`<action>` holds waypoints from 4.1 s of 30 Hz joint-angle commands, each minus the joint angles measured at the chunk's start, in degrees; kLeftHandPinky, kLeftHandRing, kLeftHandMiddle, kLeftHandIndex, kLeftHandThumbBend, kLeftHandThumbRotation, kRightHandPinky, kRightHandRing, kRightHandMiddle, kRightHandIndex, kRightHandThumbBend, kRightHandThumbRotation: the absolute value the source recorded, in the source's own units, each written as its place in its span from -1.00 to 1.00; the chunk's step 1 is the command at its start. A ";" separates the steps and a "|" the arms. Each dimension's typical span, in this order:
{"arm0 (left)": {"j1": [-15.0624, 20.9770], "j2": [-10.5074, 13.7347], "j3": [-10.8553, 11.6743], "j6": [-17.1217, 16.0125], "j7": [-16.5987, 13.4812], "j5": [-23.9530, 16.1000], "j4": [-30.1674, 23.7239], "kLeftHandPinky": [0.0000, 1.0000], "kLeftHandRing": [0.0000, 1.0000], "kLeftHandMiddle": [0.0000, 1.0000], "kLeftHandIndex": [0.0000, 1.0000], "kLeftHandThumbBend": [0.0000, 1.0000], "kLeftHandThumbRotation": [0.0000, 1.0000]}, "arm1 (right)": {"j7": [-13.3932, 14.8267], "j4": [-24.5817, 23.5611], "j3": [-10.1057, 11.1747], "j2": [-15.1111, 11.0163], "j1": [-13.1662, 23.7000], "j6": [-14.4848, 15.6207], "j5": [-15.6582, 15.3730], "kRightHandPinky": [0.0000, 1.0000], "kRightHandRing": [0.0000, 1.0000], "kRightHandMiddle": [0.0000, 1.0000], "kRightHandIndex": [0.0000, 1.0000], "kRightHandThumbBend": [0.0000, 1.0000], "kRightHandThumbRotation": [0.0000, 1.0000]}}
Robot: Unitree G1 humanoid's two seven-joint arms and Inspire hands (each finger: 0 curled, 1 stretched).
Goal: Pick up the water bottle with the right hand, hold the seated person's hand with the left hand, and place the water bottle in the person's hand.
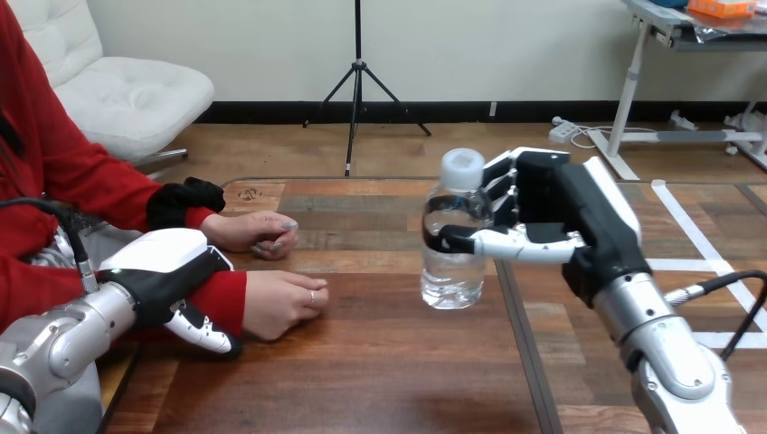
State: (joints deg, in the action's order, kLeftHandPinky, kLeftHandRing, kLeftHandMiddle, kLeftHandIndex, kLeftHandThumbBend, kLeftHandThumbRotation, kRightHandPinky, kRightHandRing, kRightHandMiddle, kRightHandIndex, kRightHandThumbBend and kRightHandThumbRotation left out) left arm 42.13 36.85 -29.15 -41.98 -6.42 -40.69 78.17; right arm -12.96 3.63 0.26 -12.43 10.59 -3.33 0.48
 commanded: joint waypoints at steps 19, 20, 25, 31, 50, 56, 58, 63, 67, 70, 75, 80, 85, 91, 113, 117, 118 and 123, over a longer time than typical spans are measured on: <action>0.50 -0.83 2.56 -7.29 -2.42 2.29 -3.14 -0.45 -0.29 -0.10 -0.06 0.38 -0.38 | 0.82 6.59 -0.20 1.93 8.10 -3.49 -0.95 -0.58 -0.45 -0.21 -0.16 0.82 -1.00; 0.49 -0.82 2.62 -7.50 -2.43 2.37 -3.17 -0.45 -0.29 -0.10 -0.06 0.38 -0.38 | 0.79 6.79 -0.20 1.94 8.19 -3.58 -0.97 -0.58 -0.45 -0.21 -0.16 0.82 -1.00; 0.60 -0.71 2.29 -9.18 -4.00 1.78 -3.62 -0.44 -0.28 -0.08 -0.05 0.36 -0.40 | 0.77 8.30 -0.48 1.89 8.89 -4.25 -1.51 -0.58 -0.46 -0.23 -0.16 0.81 -1.00; 0.69 -0.89 3.01 -10.65 -3.15 2.80 -3.76 -0.43 -0.27 -0.07 -0.04 0.36 -0.41 | 0.67 10.02 -0.66 2.01 9.64 -5.23 -1.96 -0.58 -0.47 -0.25 -0.15 0.80 -1.00; 0.90 -0.86 4.39 -15.94 -1.19 4.63 -5.29 -0.42 -0.26 -0.05 -0.01 0.37 -0.42 | -0.01 17.40 -1.32 3.09 12.62 -10.07 -2.08 -0.58 -0.46 -0.22 -0.15 0.81 -1.00; 0.85 -0.82 4.72 -16.50 -1.00 4.59 -5.91 -0.42 -0.27 -0.06 -0.01 0.38 -0.42 | 0.34 19.11 -1.90 3.87 13.31 -11.19 -2.49 -0.58 -0.45 -0.21 -0.15 0.81 -1.00; 0.82 -0.87 4.91 -16.64 -0.75 4.72 -5.98 -0.43 -0.27 -0.06 -0.01 0.39 -0.42 | 0.63 19.51 -2.16 4.16 13.51 -11.51 -2.73 -0.57 -0.45 -0.21 -0.14 0.81 -1.00; 0.66 -1.05 5.21 -17.00 -0.77 4.72 -6.28 -0.42 -0.26 -0.05 0.01 0.38 -0.42 | 0.70 20.19 -2.62 5.84 13.95 -11.68 -2.25 -0.58 -0.45 -0.22 -0.14 0.82 -1.00; 0.54 -1.10 5.30 -17.11 -1.08 4.69 -6.62 -0.41 -0.26 -0.05 0.01 0.37 -0.46 | 0.19 20.89 -3.09 6.67 14.35 -12.63 -2.06 -0.58 -0.46 -0.23 -0.14 0.81 -1.00; 0.50 -1.23 5.04 -17.49 -2.45 4.10 -6.90 -0.40 -0.25 -0.05 0.01 0.37 -0.48 | 0.20 20.70 -3.43 7.25 14.43 -12.51 -2.20 -0.58 -0.46 -0.23 -0.14 0.81 -1.00; 0.59 -1.69 5.22 -17.63 -1.95 4.53 -7.19 -0.39 -0.25 -0.05 0.00 0.36 -0.54 | 0.02 19.53 -4.37 8.52 14.36 -11.62 -2.34 -0.56 -0.45 -0.21 -0.13 0.81 -1.00; 0.66 -2.17 5.51 -17.77 -1.73 5.02 -7.38 -0.38 -0.24 -0.04 0.00 0.36 -0.57 | -0.61 19.46 -4.91 9.54 14.41 -12.04 -1.62 -0.55 -0.44 -0.20 -0.13 0.79 -1.00; 0.70 -2.62 5.54 -17.76 -2.60 4.91 -7.95 -0.34 -0.21 -0.02 0.01 0.36 -0.63 | -0.73 18.84 -5.35 10.52 14.22 -11.69 -1.40 -0.53 -0.43 -0.20 -0.13 0.81 -1.00; 0.93 -3.20 5.44 -17.31 -3.34 4.55 -9.03 -0.32 -0.19 -0.01 0.03 0.34 -0.66 | -1.68 18.88 -5.94 12.02 13.81 -13.23 -0.58 -0.54 -0.43 -0.20 -0.13 0.80 -1.00; 1.80 -6.25 6.69 -17.66 2.89 9.40 -11.66 -0.34 -0.20 -0.03 0.04 0.33 -0.72 | -2.17 17.64 -8.04 15.51 12.05 -15.21 0.07 -0.57 -0.45 -0.20 -0.14 0.81 -1.00; 1.92 -6.65 6.99 -17.59 4.31 10.38 -11.90 -0.36 -0.22 -0.03 0.03 0.39 -0.74 | -2.28 17.31 -8.31 15.91 11.66 -15.06 0.29 -0.57 -0.45 -0.21 -0.14 0.81 -1.00; 1.92 -6.73 7.08 -17.55 4.61 10.57 -11.95 -0.36 -0.22 -0.03 0.03 0.40 -0.74 | -2.31 17.21 -8.36 15.98 11.57 -14.99 0.34 -0.57 -0.45 -0.21 -0.14 0.81 -1.00; 1.94 -7.25 7.62 -17.17 6.54 11.86 -12.43 -0.33 -0.19 -0.01 0.05 0.51 -0.80 | -2.35 16.73 -8.79 16.55 11.05 -14.79 0.54 -0.58 -0.46 -0.22 -0.14 0.81 -1.00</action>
State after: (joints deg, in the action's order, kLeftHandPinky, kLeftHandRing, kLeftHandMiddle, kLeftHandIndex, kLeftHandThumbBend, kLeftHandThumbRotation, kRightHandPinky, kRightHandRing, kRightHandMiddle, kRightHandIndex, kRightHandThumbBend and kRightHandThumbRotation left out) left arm 40.16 33.75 -23.82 -58.17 -0.35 -32.00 70.71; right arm -14.76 23.83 -6.55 0.53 19.69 -16.52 -0.22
